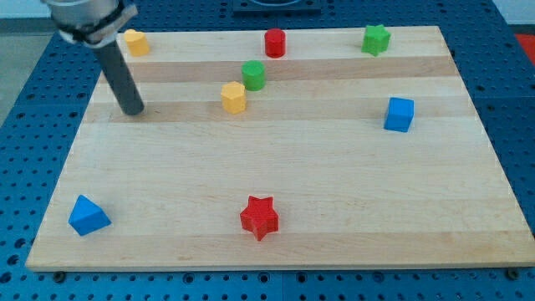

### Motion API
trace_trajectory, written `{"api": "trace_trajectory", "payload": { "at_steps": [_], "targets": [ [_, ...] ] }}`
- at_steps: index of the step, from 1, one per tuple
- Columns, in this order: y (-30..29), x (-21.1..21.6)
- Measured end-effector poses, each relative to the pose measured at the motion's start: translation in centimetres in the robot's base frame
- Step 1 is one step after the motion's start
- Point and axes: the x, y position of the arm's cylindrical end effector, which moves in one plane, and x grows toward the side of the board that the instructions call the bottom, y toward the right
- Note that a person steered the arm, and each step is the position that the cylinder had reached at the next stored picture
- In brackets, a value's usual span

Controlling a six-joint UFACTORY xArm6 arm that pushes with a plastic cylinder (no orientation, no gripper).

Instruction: Move green circle towards bottom

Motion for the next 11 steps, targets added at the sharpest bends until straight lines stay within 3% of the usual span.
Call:
{"api": "trace_trajectory", "payload": {
  "at_steps": [2, 4, 6, 7, 8, 9, 11],
  "targets": [
    [8.0, -6.2],
    [17.3, -5.8],
    [23.9, -2.7],
    [25.5, -2.1],
    [25.5, -5.0],
    [26.5, -5.1],
    [26.8, 3.2]
  ]
}}
